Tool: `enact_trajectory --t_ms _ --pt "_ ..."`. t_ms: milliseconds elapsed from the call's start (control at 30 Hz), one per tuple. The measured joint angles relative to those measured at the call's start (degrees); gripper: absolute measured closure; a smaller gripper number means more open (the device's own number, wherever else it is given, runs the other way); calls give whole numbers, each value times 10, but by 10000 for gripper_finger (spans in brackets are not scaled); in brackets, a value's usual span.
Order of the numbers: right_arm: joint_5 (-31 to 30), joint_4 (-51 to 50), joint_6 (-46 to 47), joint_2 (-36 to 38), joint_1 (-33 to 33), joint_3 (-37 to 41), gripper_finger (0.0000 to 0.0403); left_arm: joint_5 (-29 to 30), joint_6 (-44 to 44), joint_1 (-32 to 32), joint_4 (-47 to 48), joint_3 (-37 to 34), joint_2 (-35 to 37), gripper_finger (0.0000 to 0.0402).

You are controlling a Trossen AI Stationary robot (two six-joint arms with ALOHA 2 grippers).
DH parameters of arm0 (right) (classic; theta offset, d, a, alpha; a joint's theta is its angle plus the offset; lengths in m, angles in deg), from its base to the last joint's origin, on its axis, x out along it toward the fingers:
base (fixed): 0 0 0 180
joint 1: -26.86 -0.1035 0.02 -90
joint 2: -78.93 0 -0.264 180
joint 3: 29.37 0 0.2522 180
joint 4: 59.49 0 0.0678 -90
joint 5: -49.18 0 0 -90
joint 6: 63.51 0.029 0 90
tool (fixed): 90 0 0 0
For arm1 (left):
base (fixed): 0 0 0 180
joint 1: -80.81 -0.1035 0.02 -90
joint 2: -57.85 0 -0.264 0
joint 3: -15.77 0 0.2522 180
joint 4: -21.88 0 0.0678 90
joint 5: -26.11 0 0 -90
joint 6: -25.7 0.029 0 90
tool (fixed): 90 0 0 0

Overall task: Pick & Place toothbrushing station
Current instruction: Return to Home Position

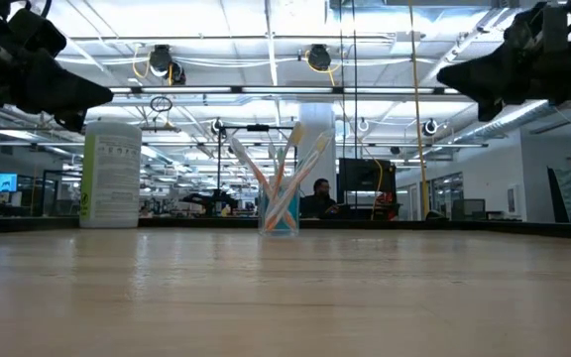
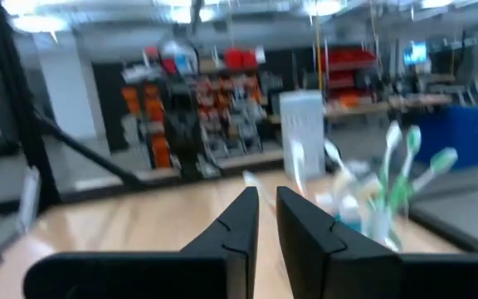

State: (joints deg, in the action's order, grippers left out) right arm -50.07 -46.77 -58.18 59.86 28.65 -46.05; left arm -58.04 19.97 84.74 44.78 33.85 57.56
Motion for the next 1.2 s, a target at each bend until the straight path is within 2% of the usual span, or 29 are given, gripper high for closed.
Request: enact_trajectory --t_ms 167,267,367,533,800,1200 --pt "6 -37 0 41 0 11 362 2 -17 4 0 0 0 376" --pt "42 -53 -13 78 0 11 363 17 -37 3 0 0 -1 376" --pt "81 -72 -35 121 0 12 375 20 -35 3 0 0 -1 376" --pt "95 -159 -37 170 0 12 400 21 -34 3 0 0 -1 376" --pt "95 -234 28 174 0 13 390 22 -34 3 0 0 -1 376" --pt "95 -236 30 173 0 13 394 22 -34 3 0 0 -1 376"
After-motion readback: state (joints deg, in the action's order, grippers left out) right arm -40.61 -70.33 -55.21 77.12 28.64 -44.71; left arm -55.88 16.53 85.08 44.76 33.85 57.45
